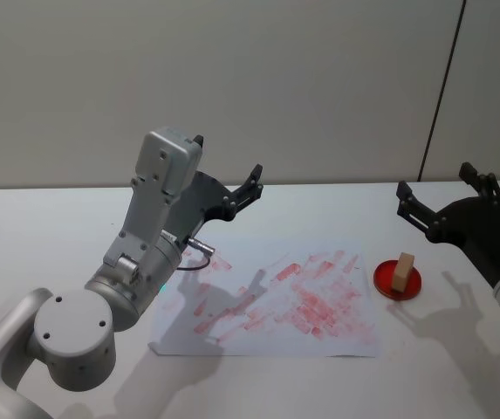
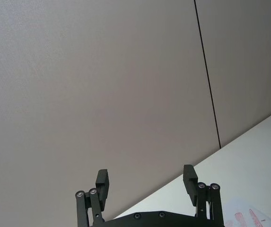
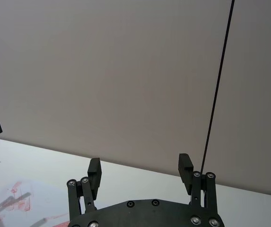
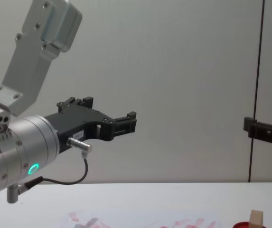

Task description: Use the one hand to pick up the stamp and affix it onto the A4 paper.

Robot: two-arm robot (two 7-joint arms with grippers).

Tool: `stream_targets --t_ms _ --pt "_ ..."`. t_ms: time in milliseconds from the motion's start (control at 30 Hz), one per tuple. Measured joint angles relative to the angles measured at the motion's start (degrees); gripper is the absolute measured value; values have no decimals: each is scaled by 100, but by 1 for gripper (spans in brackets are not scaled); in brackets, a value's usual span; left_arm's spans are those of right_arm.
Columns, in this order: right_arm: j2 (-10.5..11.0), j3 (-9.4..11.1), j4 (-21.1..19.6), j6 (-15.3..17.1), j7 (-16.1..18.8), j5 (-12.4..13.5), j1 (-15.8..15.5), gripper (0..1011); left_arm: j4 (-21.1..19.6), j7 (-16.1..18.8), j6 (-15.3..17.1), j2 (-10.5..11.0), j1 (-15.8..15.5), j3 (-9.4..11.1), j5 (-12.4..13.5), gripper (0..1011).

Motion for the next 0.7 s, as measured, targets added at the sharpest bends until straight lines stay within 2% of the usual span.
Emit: stream_targets --t_ms 700 --pt "0 0 0 0 0 0 0 1001 0 0 0 0 0 0 0 1001"
